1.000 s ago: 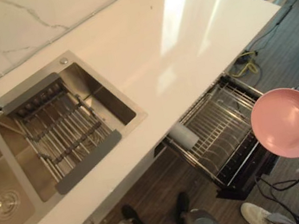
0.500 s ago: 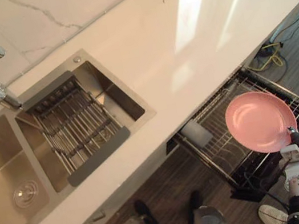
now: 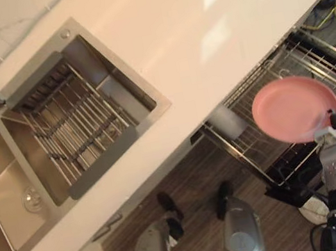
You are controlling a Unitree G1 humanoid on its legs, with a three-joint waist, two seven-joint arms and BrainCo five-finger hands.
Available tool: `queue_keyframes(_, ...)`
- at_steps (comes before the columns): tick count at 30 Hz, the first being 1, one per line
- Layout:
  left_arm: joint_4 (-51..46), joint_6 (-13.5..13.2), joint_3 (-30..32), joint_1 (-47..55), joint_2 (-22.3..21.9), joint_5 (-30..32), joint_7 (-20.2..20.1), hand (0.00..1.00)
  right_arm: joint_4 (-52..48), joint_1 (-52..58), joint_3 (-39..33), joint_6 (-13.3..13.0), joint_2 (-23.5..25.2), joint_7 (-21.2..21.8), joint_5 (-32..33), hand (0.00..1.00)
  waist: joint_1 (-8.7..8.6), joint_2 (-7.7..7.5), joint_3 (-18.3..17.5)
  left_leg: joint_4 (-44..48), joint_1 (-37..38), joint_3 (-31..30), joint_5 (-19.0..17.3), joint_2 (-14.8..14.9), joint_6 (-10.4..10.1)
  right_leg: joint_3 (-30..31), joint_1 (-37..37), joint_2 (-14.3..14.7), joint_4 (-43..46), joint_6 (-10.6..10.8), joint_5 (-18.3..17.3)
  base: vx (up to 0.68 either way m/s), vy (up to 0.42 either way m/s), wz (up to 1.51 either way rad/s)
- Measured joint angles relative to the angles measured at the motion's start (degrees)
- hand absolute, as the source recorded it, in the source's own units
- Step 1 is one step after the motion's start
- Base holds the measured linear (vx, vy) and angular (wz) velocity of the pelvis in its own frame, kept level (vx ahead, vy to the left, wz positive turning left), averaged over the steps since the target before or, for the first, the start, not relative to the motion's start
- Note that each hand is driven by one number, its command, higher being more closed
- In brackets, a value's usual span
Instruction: Walk over to the sink, pick up the cup, carry it to the dishwasher, place the cup inside the dishwasher, then close the dishwasher door
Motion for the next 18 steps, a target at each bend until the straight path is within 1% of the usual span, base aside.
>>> queue_keyframes(2, -1.04, 0.09, 0.0, -0.05, 0.08, -0.6, -0.02, 0.0, 0.01, -2.03, 0.51, 0.0, -1.22, -0.63, -0.06, 1.0, 0.01, 0.08, 0.64, -0.05, -0.59, 0.34, 0.19, -0.41, -0.1, 0.75, -2.08, -0.96, 2.68, -0.28, -1.44, 0.03, -0.116, 0.01)
queue_keyframes(3, -1.41, 0.13, -0.02, -0.22, 0.14, -1.63, -0.02, 0.0, 0.0, -3.02, 1.32, 0.0, -2.34, -1.16, -0.2, 1.0, -0.11, 0.37, 1.17, -0.05, -0.85, 0.39, 0.26, -0.54, -0.22, 0.9, -2.82, -1.34, 3.79, -0.42, -2.15, 0.04, -0.105, 0.0)
queue_keyframes(4, -1.48, 0.14, -0.02, -0.26, 0.16, -1.75, 0.0, 0.0, 0.01, -3.33, 1.48, 0.0, -2.58, -1.31, -0.27, 1.0, -0.16, 0.4, 1.18, -0.07, -1.03, 0.39, 0.33, -0.62, -0.31, 0.92, -3.16, -1.51, 4.17, -0.43, -2.39, 0.04, -0.101, 0.02)
queue_keyframes(6, -1.48, 0.17, -0.14, -0.75, 0.19, -2.08, 0.0, 0.0, 0.01, -5.13, 1.68, 0.0, -3.76, -2.91, -0.58, 1.0, -0.36, 0.89, 1.66, -0.14, -1.89, 0.39, 0.54, -0.98, -0.53, 1.26, -4.89, -2.27, 6.0, -0.67, -3.38, 0.04, -0.079, 0.04)
queue_keyframes(8, -1.54, 0.16, -0.61, -0.91, 0.26, -2.75, -0.04, 0.0, 0.06, -6.49, 1.68, 0.0, -4.48, -4.4, -1.21, 1.0, -0.38, 1.03, 1.77, -0.23, -2.8, 0.36, 0.88, -1.44, -0.79, 2.04, -6.86, -2.89, 7.24, -0.74, -3.94, 0.04, -0.064, -0.02)
queue_keyframes(9, -1.57, 0.17, -0.71, -0.94, 0.31, -2.99, -0.03, 0.0, 0.08, -6.88, 1.68, 0.0, -4.48, -5.06, -1.31, 0.0, -0.38, 1.05, 1.76, -0.25, -2.97, 0.36, 0.88, -1.52, -0.79, 2.27, -7.28, -2.95, 7.48, -0.76, -4.02, 0.04, -0.047, -0.07)
queue_keyframes(12, -1.61, 0.17, -0.99, -1.07, 0.38, -3.69, -0.03, 0.0, 1.47, -7.3, 1.66, 0.23, -5.44, -6.73, -1.61, 0.0, -0.63, 1.54, 2.12, -0.31, -3.0, 0.26, 0.89, -1.81, -0.8, 2.5, -7.57, -3.24, 7.68, -0.61, -4.14, 0.04, -0.018, -0.02)
queue_keyframes(13, -1.63, 0.16, -0.99, -1.07, 0.39, -3.72, -0.03, 0.0, 1.77, -7.22, 1.5, 1.07, -5.59, -7.25, -1.69, 0.0, -0.7, 1.53, 2.12, -0.31, -3.01, 0.26, 0.89, -2.05, -0.8, 2.74, -7.77, -3.49, 7.86, -0.5, -4.2, 0.0, 0.0, 0.0)
queue_keyframes(14, -1.63, 0.06, -0.97, -1.07, 0.39, -3.85, -0.03, 0.0, 1.78, -7.05, 1.45, 1.34, -5.61, -7.37, -1.83, 0.0, -0.76, 1.53, 2.13, -0.31, -3.02, 0.26, 0.88, -2.26, -0.8, 3.0, -7.98, -3.7, 8.04, -0.45, -4.23, 0.03, 0.006, -0.05)
queue_keyframes(15, -1.63, -0.25, -0.95, -1.06, 0.4, -3.96, -0.03, 0.0, 1.82, -6.56, 1.48, 2.42, -5.59, -6.95, -2.31, 0.0, -0.76, 1.52, 2.14, -0.28, -2.96, 0.26, 0.88, -2.49, -0.8, 3.38, -8.13, -3.9, 8.12, -0.41, -4.22, 0.02, 0.005, -0.04)
queue_keyframes(17, -1.63, -0.9, -0.94, -1.05, 0.47, -3.94, -0.06, 0.0, 1.99, -5.84, 1.49, 3.39, -5.45, -5.69, -3.58, 0.0, -0.82, 1.49, 2.16, -0.21, -2.95, 0.23, 0.88, -2.64, -0.8, 3.41, -8.1, -4.11, 8.15, -0.35, -4.2, 0.0, 0.0, 0.0)
queue_keyframes(18, -1.63, -1.53, -0.93, -1.04, 0.49, -3.73, -0.15, 0.0, 2.05, -4.98, 1.51, 3.63, -5.28, -4.18, -4.73, 0.0, -0.84, 1.48, 2.17, -0.21, -2.93, 0.17, 0.88, -2.76, -0.79, 3.43, -8.09, -4.26, 8.19, -0.3, -4.18, 0.0, 0.0, 0.0)
